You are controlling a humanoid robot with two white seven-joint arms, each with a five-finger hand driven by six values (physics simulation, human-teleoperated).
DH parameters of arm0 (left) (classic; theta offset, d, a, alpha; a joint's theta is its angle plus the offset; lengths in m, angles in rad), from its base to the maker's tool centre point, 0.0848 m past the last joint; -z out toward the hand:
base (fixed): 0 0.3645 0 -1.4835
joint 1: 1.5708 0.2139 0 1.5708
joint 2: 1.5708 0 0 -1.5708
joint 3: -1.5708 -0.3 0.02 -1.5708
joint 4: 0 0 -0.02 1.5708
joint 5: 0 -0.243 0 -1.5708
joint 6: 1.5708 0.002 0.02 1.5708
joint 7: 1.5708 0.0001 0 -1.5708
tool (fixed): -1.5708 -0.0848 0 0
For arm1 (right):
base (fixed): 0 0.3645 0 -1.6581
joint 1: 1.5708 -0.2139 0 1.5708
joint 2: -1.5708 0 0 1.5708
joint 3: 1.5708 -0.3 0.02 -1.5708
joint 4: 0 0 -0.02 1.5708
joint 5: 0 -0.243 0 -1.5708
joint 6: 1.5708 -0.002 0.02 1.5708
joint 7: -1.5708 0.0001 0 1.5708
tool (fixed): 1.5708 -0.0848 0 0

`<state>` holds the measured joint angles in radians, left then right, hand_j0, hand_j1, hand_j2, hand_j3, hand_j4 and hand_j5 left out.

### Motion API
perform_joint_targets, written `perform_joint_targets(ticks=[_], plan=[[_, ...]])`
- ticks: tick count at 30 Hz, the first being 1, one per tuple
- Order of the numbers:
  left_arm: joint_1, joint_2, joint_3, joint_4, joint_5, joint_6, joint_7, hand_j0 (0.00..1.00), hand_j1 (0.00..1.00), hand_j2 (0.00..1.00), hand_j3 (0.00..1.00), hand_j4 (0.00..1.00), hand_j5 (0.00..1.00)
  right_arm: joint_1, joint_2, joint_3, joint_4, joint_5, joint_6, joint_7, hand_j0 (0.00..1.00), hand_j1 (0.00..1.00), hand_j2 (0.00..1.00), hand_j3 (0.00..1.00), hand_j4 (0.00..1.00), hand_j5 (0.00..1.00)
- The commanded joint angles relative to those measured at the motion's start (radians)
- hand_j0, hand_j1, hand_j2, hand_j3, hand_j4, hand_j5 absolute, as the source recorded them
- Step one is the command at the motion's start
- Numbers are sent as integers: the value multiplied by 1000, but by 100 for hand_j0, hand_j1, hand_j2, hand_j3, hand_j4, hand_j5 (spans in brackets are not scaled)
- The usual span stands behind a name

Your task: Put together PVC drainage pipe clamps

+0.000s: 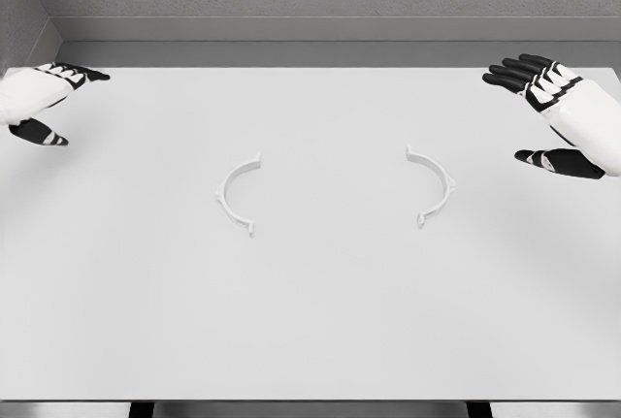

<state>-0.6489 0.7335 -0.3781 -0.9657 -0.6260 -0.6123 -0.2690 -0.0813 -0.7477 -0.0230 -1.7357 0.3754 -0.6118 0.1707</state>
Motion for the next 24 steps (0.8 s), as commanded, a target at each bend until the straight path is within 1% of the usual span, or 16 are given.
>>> perform_joint_targets(ticks=[1,6,7,8,9,10,11,12,13,15,16,18,19,20,22,24], plan=[[-2,4,2,-15,11,1,1,100,100,100,100,100,100,0,-1,0,-1,-6,1,-5,100,100,100,100,100,100],[-6,14,5,-15,26,1,1,100,100,100,100,100,100,-12,2,2,-2,-7,1,4,100,100,100,100,100,100],[-5,14,5,-15,26,1,1,100,100,100,100,100,100,-58,7,2,2,19,1,94,100,100,100,100,100,100],[-3,12,5,-15,26,1,1,100,100,100,100,100,100,-113,21,8,21,23,1,237,100,100,100,100,100,100],[-2,10,4,-18,28,1,-1,100,100,100,100,100,100,-173,41,43,70,31,1,299,100,100,100,100,100,100],[0,12,1,-44,26,1,1,100,100,100,100,100,100,-238,27,92,120,40,1,306,100,100,100,100,100,100],[3,12,-2,-65,26,1,1,100,100,100,100,100,100,-270,2,112,142,60,1,316,100,100,100,100,100,100],[3,10,-4,-71,28,1,1,100,100,100,100,100,100,-281,-18,140,151,79,1,317,100,100,100,100,100,100],[3,6,-4,-84,34,1,2,100,100,100,100,100,100,-282,-16,152,160,83,1,317,100,100,100,100,100,100],[14,-11,-5,-146,45,1,2,100,100,100,100,100,100,-305,-10,198,206,88,1,316,100,100,100,100,100,100],[29,-14,-7,-192,43,1,2,100,100,100,100,100,100,-307,10,238,219,86,1,316,100,100,100,100,100,100],[48,-17,-10,-231,45,1,2,100,100,100,100,100,100,-308,76,250,263,86,1,317,100,100,100,100,100,100],[54,-31,-19,-249,45,1,2,100,100,100,100,100,100,-344,87,276,297,86,1,317,100,100,100,100,100,100],[52,-29,-19,-281,45,1,2,100,100,100,100,100,100,-364,94,302,350,80,1,316,100,100,100,100,100,100],[48,-22,-12,-337,46,1,2,100,100,100,100,100,100,-364,117,304,361,80,1,313,100,100,100,100,100,100],[49,-31,-10,-338,45,1,1,100,100,100,100,100,100,-364,119,301,370,74,1,311,100,100,100,100,100,100]])
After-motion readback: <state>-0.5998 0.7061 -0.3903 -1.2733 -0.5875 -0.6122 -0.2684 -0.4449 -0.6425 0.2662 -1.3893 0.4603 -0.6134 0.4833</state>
